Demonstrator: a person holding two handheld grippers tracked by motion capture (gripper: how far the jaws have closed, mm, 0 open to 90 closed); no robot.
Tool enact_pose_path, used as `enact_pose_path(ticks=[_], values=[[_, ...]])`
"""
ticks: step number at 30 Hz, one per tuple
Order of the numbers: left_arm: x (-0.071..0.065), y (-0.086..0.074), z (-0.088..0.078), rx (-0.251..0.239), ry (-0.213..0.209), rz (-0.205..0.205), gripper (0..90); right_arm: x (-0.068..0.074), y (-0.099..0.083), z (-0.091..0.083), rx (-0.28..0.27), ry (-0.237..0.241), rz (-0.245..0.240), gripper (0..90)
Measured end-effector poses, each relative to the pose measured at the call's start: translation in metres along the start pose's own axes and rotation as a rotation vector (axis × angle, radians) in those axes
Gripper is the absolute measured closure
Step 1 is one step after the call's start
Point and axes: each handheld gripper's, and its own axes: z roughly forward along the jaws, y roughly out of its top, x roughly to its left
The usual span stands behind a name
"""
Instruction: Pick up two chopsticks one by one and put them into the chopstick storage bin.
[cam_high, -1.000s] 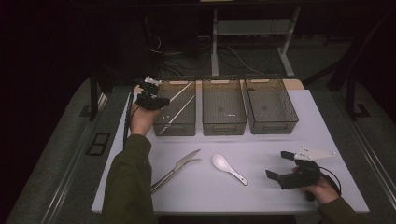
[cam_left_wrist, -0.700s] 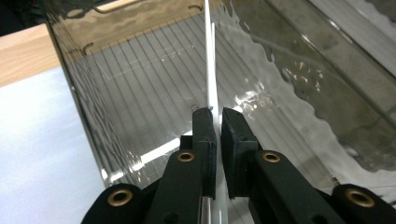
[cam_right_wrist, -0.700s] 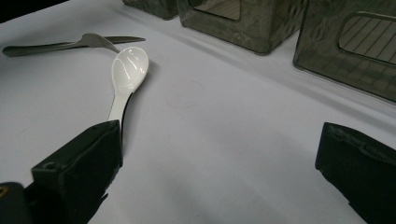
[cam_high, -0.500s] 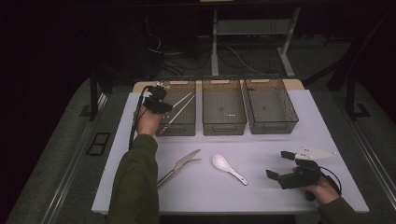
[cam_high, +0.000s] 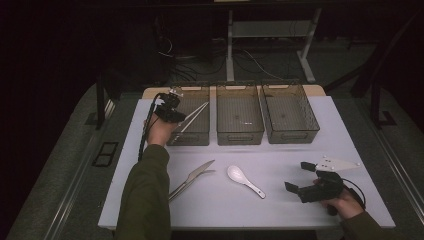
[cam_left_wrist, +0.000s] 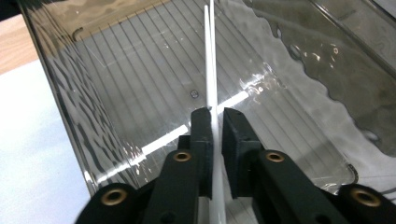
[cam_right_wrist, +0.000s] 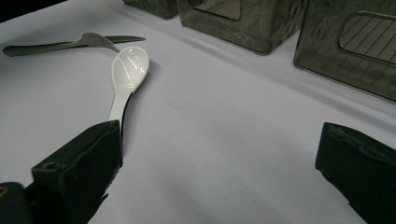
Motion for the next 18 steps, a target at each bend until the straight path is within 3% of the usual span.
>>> enact_pose_path(ticks=[7, 12, 15, 18], values=[[-0.002, 0.002, -0.01, -0.052, -0.014, 0.009, 71.9, 0.0, 0.0, 0.0, 0.0, 0.001, 0.001, 0.8], [-0.006, 0.003, -0.026, -0.121, -0.061, 0.017, 62.8, 0.0, 0.0, 0.0, 0.002, 0.0, -0.002, 0.8], [-0.009, 0.003, -0.036, -0.174, -0.128, 0.024, 55.6, 0.0, 0.0, 0.0, 0.004, -0.001, -0.003, 0.8], [-0.016, 0.002, -0.045, -0.208, -0.161, 0.05, 51.4, 0.0, 0.0, 0.0, 0.004, 0.002, -0.004, 0.8]])
